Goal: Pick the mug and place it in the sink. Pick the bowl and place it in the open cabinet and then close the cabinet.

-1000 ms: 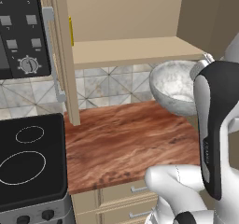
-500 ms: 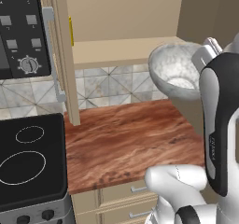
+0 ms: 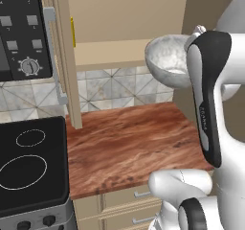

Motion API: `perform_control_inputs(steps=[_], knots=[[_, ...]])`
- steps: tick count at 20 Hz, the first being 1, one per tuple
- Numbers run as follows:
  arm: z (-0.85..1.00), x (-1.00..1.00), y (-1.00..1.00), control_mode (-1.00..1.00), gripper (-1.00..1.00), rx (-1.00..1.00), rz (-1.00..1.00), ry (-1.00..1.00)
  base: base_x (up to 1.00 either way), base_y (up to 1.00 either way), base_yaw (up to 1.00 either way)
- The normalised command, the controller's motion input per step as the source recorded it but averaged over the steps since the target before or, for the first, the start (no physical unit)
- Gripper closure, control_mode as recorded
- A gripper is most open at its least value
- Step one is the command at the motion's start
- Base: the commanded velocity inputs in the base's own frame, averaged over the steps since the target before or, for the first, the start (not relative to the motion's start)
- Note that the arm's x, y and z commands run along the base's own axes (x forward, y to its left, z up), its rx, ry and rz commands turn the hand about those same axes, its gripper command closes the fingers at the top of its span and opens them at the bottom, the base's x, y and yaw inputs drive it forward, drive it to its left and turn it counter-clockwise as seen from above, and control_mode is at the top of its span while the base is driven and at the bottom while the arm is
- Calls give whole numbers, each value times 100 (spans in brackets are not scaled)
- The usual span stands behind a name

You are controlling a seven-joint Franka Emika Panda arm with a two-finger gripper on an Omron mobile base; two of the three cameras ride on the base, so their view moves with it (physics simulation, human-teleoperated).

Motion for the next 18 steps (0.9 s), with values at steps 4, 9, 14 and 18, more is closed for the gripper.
perform_control_inputs(steps=[4,9,14,18], knots=[[0,81,0,-100,100,1,0,0,0,0,0],[0,85,0,-100,100,4,0,0,0,0,0],[0,81,0,-100,100,3,0,-4,0,0,0],[0,87,0,-100,100,2,0,-4,0,0,0]])
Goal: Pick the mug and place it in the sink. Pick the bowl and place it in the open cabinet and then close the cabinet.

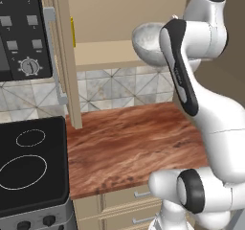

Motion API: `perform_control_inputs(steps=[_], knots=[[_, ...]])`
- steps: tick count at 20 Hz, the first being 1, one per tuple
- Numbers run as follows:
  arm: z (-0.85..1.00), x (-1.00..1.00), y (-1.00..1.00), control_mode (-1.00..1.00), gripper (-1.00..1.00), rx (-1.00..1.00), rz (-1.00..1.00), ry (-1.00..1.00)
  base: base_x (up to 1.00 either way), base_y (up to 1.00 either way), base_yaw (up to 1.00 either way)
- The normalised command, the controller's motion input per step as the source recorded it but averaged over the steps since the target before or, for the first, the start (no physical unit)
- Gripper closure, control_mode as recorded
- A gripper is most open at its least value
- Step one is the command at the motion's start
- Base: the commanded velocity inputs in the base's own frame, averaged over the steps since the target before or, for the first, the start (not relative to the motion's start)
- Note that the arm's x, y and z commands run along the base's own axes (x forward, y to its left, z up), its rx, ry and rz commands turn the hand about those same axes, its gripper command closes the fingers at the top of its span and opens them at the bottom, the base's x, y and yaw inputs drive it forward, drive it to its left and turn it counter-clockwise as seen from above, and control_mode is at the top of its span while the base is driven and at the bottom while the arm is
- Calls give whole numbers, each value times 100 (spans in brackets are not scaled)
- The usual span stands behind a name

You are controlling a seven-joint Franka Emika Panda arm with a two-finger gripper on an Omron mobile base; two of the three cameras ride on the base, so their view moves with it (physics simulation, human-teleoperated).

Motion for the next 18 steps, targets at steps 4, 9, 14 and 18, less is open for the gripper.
perform_control_inputs(steps=[4,9,14,18], knots=[[-1,94,1,-100,100,2,0,-1,0,0,0],[0,93,2,-100,100,3,0,0,0,0,0],[0,90,2,-100,100,3,0,0,0,0,0],[0,83,2,-100,100,2,0,0,0,0,0]])
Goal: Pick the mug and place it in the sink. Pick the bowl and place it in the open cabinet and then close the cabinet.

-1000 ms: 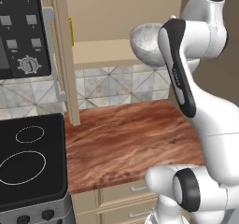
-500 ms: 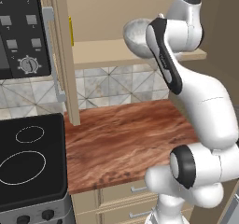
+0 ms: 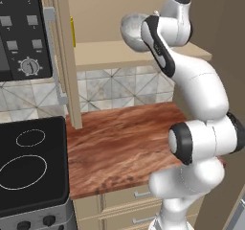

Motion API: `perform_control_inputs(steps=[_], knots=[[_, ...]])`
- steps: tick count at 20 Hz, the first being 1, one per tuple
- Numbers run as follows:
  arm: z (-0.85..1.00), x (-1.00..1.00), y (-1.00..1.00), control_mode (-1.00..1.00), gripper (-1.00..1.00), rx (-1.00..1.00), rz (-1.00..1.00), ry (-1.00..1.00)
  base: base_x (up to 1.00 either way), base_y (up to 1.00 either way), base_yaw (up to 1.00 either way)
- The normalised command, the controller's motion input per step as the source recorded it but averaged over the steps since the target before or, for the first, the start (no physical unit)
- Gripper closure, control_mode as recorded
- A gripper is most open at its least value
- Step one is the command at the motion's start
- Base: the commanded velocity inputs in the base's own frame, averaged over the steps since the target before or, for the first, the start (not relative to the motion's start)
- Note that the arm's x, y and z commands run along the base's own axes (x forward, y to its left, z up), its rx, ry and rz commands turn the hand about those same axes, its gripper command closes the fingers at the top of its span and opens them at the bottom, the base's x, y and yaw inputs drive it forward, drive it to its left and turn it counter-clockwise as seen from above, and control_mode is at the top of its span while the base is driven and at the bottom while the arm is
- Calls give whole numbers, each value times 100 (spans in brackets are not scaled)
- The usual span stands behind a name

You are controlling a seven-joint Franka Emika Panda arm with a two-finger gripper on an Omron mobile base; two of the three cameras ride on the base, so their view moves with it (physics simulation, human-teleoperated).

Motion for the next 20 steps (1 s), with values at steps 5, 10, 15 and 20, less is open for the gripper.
perform_control_inputs(steps=[5,10,15,20], knots=[[-15,48,2,-100,100,0,0,2,0,0,0],[-30,0,0,-100,100,0,-2,14,0,0,0],[-42,0,0,-100,100,0,-3,23,0,0,0],[-66,0,5,-100,100,0,-4,20,0,0,0]])
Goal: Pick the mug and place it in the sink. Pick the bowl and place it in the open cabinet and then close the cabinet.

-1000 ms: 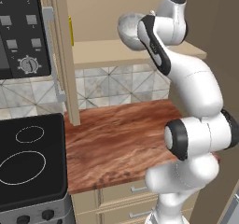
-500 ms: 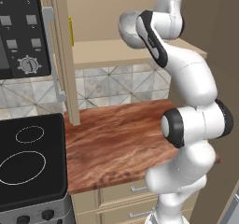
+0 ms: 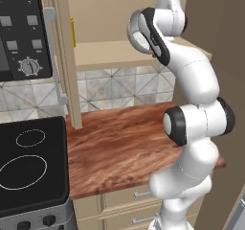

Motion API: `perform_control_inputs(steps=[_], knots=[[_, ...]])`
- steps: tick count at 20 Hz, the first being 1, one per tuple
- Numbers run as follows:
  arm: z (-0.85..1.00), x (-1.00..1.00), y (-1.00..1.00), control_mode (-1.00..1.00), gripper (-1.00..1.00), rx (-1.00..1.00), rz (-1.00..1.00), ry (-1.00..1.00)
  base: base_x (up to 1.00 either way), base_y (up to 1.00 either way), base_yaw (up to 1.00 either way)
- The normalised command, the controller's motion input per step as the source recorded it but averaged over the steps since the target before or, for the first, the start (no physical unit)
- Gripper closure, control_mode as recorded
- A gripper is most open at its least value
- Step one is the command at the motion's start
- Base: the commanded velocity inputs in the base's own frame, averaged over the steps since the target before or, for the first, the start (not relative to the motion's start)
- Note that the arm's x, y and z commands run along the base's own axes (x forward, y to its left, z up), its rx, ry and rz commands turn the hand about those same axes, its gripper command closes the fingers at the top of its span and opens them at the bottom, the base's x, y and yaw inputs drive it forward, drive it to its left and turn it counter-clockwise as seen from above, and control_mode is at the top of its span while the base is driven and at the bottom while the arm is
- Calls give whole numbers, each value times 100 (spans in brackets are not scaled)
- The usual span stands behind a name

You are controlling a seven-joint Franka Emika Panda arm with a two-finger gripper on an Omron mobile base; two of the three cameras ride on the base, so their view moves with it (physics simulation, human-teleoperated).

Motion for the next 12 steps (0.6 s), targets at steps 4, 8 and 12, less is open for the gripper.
perform_control_inputs(steps=[4,8,12], knots=[[-72,0,7,-100,100,0,-4,10,0,0,0],[7,4,8,-100,100,0,0,-6,0,0,0],[29,4,12,-100,100,-3,0,-12,0,0,0]])
